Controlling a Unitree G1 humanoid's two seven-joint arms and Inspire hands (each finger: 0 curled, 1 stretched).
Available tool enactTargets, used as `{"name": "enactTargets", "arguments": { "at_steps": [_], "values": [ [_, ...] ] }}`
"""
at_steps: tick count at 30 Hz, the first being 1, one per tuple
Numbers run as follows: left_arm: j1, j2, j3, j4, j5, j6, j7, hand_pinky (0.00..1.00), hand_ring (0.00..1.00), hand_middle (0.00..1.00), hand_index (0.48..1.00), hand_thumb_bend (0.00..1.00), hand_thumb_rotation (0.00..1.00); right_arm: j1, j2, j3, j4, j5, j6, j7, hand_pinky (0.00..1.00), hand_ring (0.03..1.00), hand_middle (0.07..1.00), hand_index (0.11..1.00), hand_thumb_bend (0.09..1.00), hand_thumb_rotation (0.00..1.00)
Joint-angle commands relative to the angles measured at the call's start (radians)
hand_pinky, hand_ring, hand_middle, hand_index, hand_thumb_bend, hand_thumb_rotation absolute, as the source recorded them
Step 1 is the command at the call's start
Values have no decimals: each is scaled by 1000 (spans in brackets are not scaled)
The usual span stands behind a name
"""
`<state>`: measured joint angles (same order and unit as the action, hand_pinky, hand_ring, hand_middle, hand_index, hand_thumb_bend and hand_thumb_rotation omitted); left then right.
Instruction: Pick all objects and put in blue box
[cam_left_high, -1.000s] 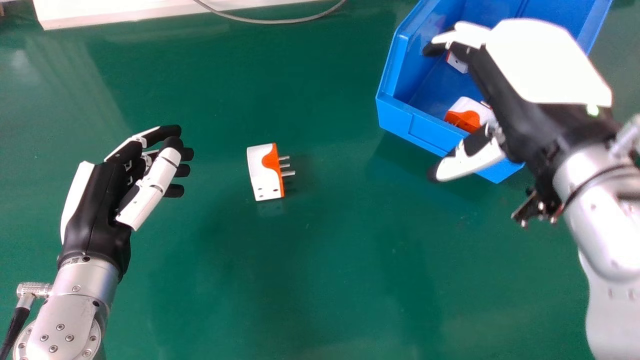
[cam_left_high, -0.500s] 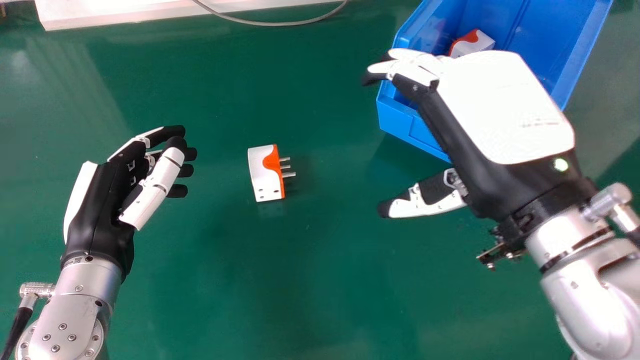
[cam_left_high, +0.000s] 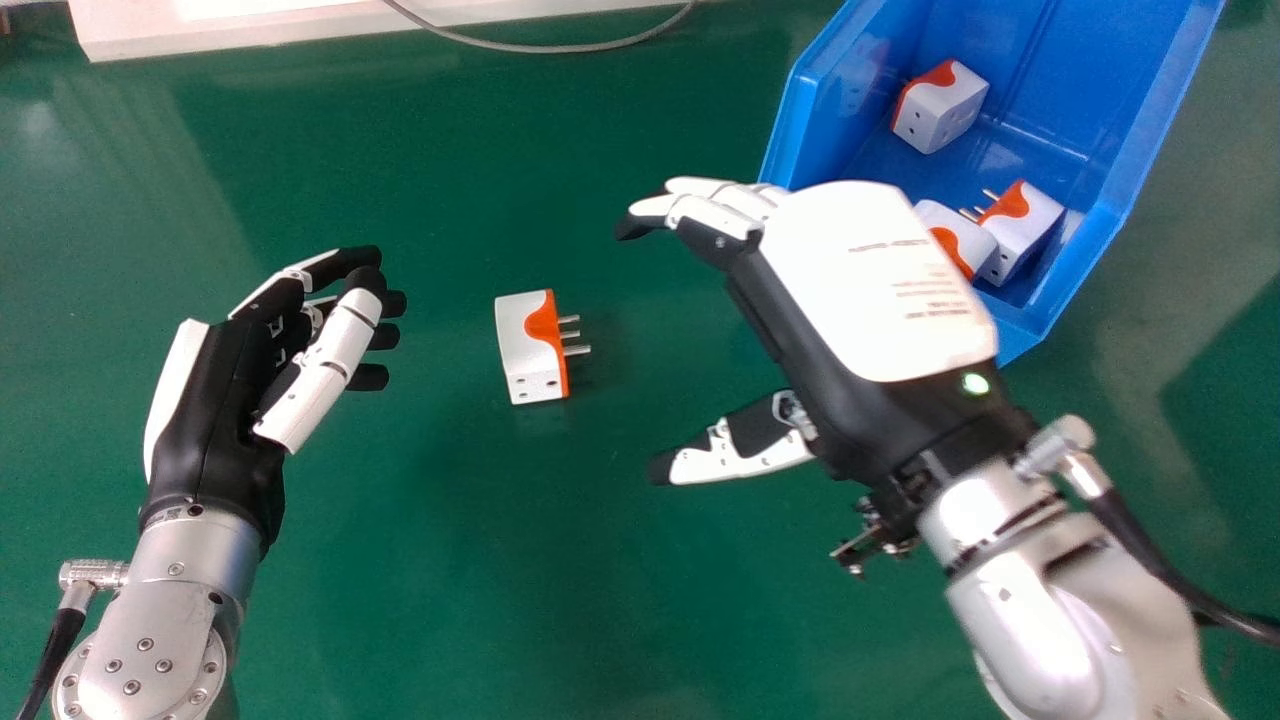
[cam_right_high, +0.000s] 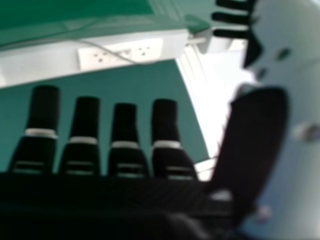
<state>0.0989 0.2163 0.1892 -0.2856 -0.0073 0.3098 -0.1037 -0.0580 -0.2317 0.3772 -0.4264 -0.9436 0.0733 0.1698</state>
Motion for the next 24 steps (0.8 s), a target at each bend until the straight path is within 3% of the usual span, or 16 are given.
{"name": "enactTargets", "arguments": {
  "at_steps": [1, 16, 24],
  "values": [
    [-10, 2, -1, -20, 2, -7, 8, 655, 722, 725, 783, 366, 620, -44, 18, 12, 28, -2, -11, -20, 644, 791, 818, 754, 764, 141],
    [-11, -1, -15, -28, 17, 6, 27, 655, 723, 724, 785, 355, 624, -287, 98, 98, 462, -35, 11, -142, 709, 829, 858, 801, 741, 130],
    [4, -6, -18, -48, 14, 10, 33, 649, 722, 724, 785, 353, 624, -441, 134, 143, 689, -34, 17, -187, 719, 849, 875, 805, 738, 136]
  ]
}}
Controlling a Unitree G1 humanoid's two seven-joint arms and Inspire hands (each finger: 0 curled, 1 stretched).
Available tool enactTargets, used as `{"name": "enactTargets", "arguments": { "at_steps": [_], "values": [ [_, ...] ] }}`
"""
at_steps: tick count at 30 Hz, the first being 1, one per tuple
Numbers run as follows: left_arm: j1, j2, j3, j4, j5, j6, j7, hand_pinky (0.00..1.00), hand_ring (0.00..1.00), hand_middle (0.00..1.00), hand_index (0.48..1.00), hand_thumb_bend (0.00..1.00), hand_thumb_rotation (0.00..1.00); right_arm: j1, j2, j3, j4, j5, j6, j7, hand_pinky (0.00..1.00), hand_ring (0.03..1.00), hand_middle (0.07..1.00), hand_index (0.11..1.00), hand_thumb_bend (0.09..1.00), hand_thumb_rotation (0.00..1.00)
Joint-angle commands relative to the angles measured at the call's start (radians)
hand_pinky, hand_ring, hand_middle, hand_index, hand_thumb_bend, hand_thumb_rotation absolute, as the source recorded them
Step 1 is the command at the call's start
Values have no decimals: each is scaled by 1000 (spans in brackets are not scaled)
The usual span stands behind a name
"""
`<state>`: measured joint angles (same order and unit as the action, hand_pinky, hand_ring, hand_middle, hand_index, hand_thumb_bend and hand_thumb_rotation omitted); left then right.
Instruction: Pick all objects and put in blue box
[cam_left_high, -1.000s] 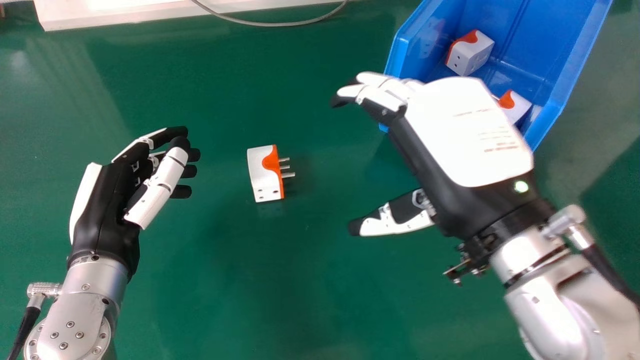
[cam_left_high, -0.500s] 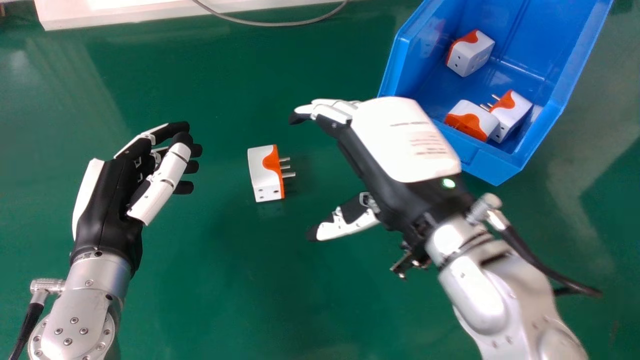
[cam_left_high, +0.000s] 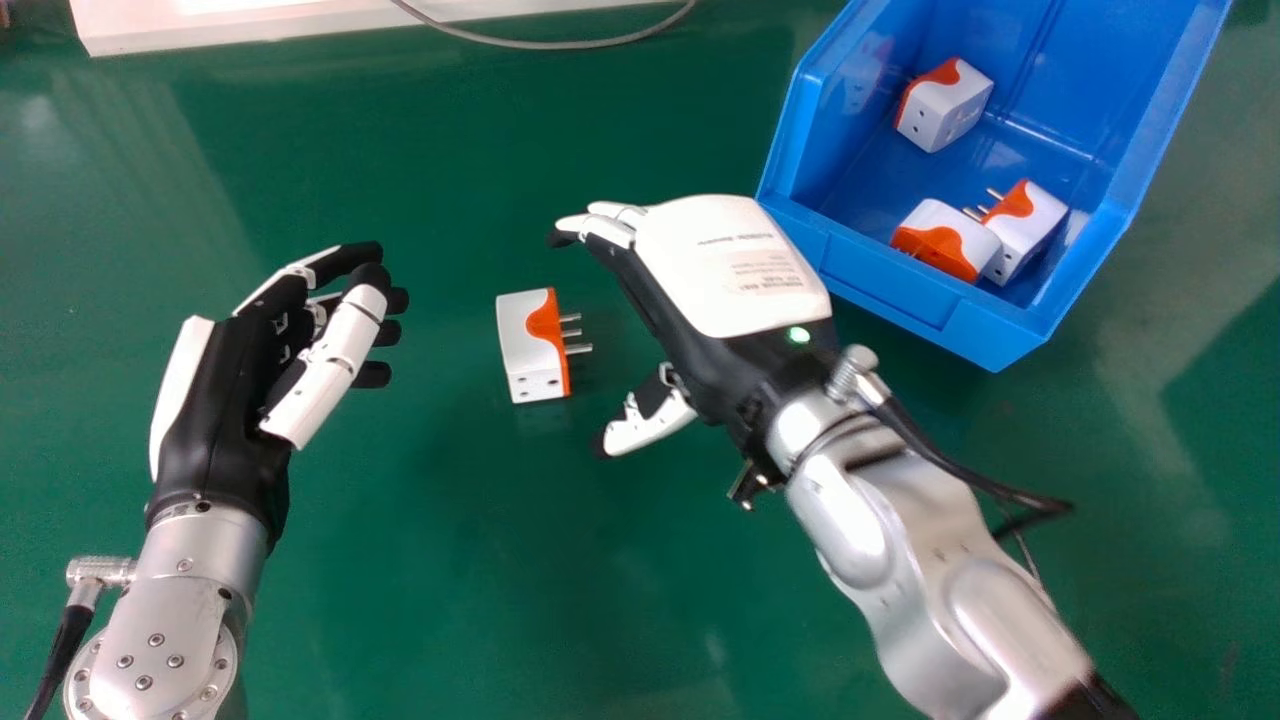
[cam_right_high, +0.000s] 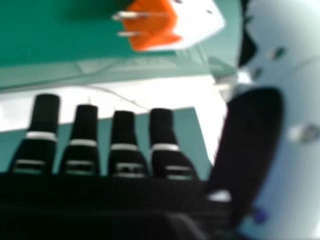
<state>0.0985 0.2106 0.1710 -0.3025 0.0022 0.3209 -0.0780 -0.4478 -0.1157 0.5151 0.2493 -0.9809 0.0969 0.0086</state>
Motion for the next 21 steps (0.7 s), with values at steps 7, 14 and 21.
{"name": "enactTargets", "arguments": {
  "at_steps": [7, 14, 21],
  "values": [
    [14, -3, -4, -46, 7, 3, 13, 644, 719, 724, 785, 351, 623, -146, 36, 33, 159, 28, -21, -54, 737, 864, 893, 813, 741, 140],
    [26, -4, -8, -57, 14, -2, 17, 644, 719, 726, 785, 350, 622, -239, 57, 77, 297, 26, -13, -64, 739, 862, 894, 814, 757, 115],
    [29, -7, -16, -71, 27, 10, 26, 644, 719, 726, 785, 348, 623, -321, 73, 113, 374, 31, 14, -11, 739, 867, 896, 823, 748, 97]
  ]
}}
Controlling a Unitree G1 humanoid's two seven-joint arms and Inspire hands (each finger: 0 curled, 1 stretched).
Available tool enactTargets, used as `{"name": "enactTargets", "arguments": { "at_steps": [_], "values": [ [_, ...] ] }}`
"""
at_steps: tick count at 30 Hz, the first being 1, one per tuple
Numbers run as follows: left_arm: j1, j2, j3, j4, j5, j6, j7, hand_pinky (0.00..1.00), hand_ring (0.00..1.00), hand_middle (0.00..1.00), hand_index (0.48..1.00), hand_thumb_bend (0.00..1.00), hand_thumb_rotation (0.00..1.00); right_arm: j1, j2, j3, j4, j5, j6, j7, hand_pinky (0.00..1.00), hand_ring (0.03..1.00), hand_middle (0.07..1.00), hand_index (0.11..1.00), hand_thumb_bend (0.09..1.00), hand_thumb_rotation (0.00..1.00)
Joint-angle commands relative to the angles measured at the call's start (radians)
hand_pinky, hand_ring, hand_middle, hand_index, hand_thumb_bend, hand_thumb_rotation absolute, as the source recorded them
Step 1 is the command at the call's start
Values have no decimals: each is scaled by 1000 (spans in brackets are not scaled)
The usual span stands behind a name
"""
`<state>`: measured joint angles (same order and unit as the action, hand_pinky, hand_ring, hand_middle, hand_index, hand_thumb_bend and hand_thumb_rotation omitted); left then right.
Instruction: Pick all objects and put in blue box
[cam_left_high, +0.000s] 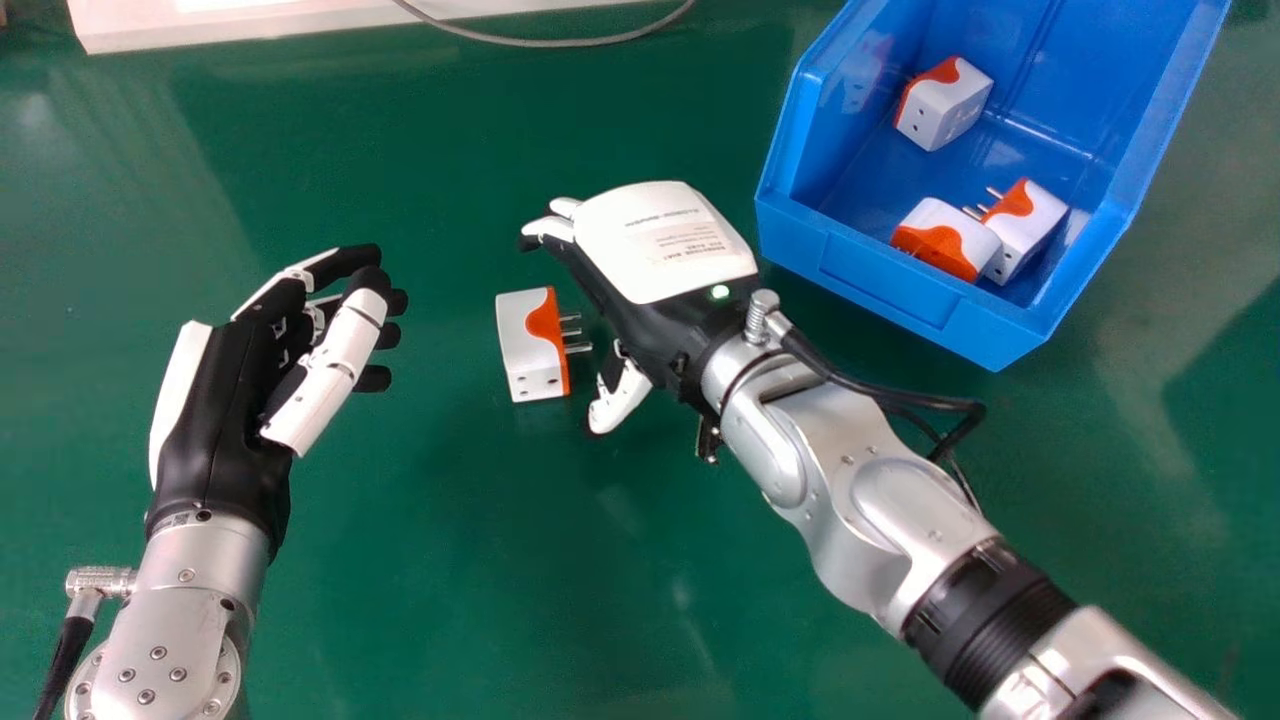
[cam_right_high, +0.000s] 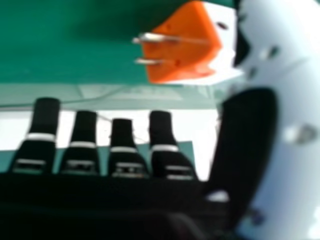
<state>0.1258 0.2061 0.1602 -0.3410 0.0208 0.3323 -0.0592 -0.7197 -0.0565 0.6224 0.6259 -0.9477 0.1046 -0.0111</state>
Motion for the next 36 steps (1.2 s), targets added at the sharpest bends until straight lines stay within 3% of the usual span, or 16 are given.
{"name": "enactTargets", "arguments": {
  "at_steps": [1, 8, 13, 17, 23, 36],
  "values": [
    [1, -3, -5, -32, 9, 0, 8, 643, 719, 726, 785, 348, 623, -60, 17, 11, 8, -1, 8, 14, 740, 869, 897, 826, 737, 97],
    [2, -33, -14, -49, 16, 26, 40, 653, 720, 726, 782, 341, 620, -122, 30, 47, 91, 1, 1, 28, 744, 875, 900, 834, 636, 49],
    [13, -44, -16, -54, 15, 22, 46, 664, 722, 726, 775, 335, 615, -155, 38, 61, 137, 5, -10, 17, 745, 874, 894, 825, 486, 12],
    [16, -48, -18, -66, 12, 29, 47, 666, 722, 726, 774, 333, 613, -182, 52, 66, 179, 10, -14, 12, 742, 872, 891, 822, 440, 5],
    [21, -53, -14, -78, 4, 37, 44, 668, 723, 726, 773, 336, 612, -208, 83, 72, 238, 12, -12, 2, 734, 867, 889, 821, 442, 3],
    [30, -54, -19, -115, 12, 68, 43, 670, 723, 727, 774, 331, 614, -227, 108, 93, 261, 16, -6, 20, 723, 864, 883, 809, 574, 0]
  ]
}}
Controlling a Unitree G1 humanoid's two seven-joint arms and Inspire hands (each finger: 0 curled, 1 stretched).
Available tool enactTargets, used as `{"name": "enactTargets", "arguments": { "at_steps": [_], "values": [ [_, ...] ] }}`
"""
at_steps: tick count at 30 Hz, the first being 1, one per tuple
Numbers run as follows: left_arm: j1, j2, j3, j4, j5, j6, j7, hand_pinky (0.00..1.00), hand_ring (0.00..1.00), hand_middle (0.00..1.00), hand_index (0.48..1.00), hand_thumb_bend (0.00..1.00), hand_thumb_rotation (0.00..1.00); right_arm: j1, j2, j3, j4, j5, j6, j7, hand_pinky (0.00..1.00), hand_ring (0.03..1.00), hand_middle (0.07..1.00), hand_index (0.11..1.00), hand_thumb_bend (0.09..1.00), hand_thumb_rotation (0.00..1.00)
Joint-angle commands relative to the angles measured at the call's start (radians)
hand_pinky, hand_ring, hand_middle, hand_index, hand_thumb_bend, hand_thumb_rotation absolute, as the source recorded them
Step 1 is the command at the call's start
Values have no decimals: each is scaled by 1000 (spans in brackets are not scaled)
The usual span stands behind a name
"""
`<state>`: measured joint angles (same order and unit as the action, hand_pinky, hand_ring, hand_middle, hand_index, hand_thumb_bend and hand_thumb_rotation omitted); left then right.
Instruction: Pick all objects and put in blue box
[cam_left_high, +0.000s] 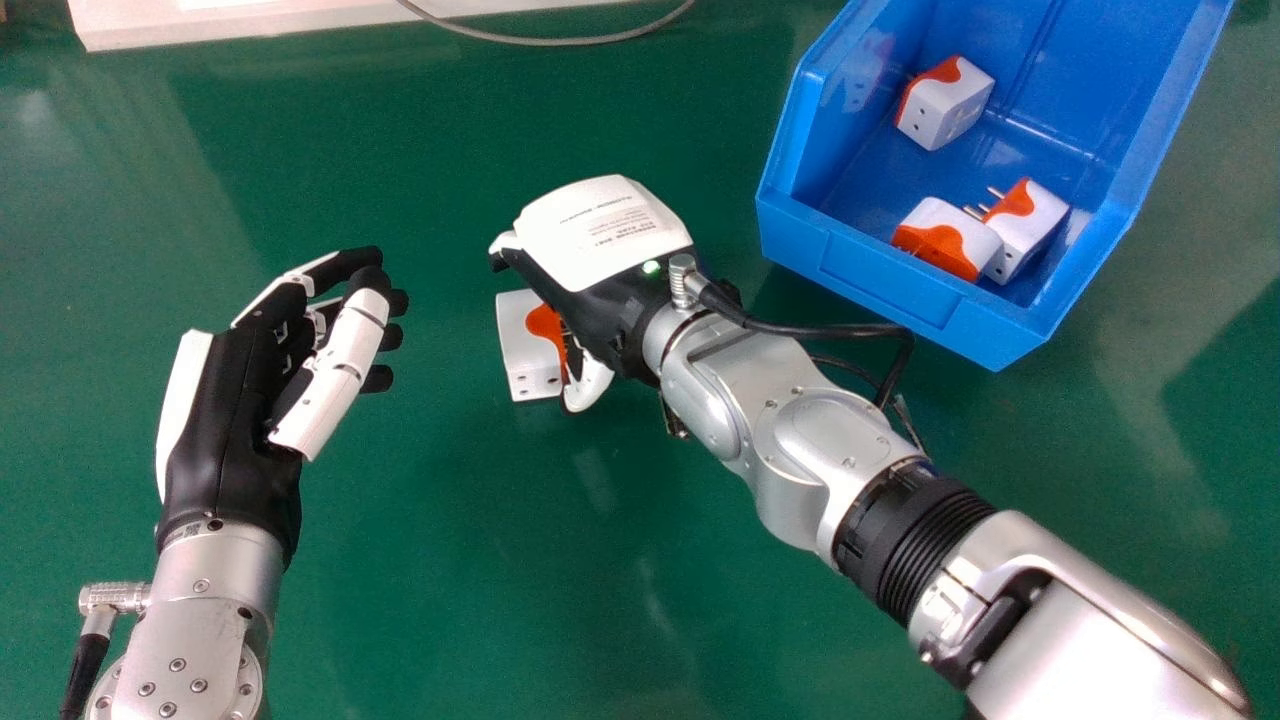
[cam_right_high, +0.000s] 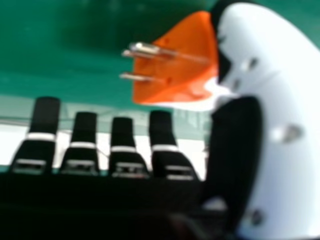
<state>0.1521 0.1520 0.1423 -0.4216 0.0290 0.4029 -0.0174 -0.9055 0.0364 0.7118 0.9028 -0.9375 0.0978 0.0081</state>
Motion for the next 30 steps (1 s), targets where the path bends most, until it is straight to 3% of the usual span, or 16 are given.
{"name": "enactTargets", "arguments": {
  "at_steps": [1, 9, 13, 30],
  "values": [
    [5, -1, -1, -37, 3, 0, 2, 670, 723, 727, 774, 331, 614, -41, 14, 5, -20, 5, 2, 1, 722, 863, 882, 809, 574, 0],
    [4, -9, 2, -54, -6, 24, -2, 670, 724, 728, 774, 338, 615, -42, 21, 21, -13, 3, -11, -10, 715, 858, 875, 812, 487, 0],
    [6, -12, 1, -60, -7, 29, -2, 671, 725, 728, 774, 338, 615, -45, 21, 23, -2, 3, -17, -15, 714, 855, 872, 811, 518, 0],
    [11, -13, -8, -79, 1, 38, -3, 673, 725, 728, 774, 337, 611, -44, 16, 34, 18, -5, -10, -22, 703, 841, 857, 797, 472, 0]
  ]
}}
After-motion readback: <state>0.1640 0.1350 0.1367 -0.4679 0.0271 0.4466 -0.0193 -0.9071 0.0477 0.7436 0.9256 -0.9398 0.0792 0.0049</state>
